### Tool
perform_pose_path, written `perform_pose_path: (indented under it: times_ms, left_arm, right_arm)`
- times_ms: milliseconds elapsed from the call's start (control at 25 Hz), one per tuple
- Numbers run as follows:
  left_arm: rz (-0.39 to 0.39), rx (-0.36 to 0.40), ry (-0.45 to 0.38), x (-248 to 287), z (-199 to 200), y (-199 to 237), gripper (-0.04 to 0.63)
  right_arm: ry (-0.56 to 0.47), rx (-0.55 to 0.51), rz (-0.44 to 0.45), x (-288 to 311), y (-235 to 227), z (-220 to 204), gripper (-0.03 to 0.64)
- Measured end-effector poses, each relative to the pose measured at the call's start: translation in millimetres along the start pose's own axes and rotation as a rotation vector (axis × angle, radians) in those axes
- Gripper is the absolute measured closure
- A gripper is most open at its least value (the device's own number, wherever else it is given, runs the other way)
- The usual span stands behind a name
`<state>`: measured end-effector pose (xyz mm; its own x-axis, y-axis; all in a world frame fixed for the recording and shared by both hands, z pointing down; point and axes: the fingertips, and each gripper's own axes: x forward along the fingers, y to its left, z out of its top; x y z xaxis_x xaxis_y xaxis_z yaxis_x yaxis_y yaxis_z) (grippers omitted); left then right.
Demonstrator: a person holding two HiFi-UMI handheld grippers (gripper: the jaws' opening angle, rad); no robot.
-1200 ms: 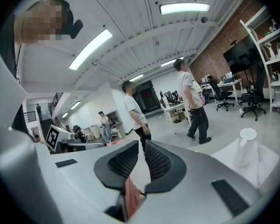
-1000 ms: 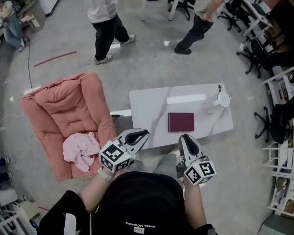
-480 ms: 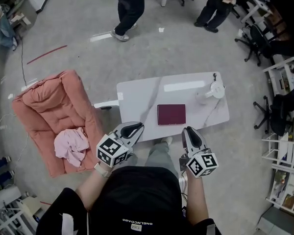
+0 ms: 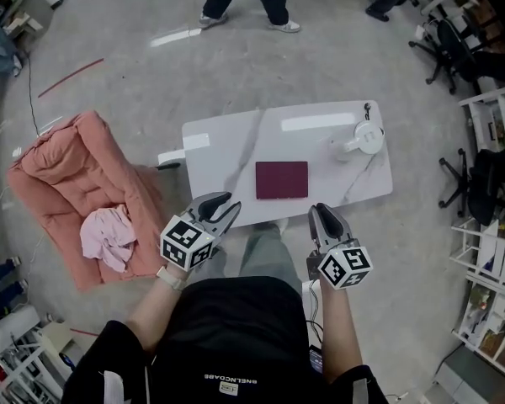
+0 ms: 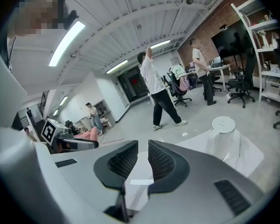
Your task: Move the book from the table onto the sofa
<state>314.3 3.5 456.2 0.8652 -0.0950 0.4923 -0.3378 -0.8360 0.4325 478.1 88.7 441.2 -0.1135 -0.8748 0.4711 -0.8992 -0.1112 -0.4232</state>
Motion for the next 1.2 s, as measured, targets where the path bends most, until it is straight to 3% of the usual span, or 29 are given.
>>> perform_pose_path:
  times_ms: [360,840,1200]
  left_arm:
    - [0.036,-0.051,0.068,65,-45,8,0.426]
    - [0.074,-0.093,0.17,144,-104,28,0.361]
    - [0.114,-0.17,0.233,191,-158,65,0.321]
  right_arm:
    - [0.094,0.092,0.015,27,-69,-36,0.552]
    - [0.268,0.115,0.018,61,-147,-96,0.419]
    - [0.416,0.135,0.036,101,-191,-158,0.366]
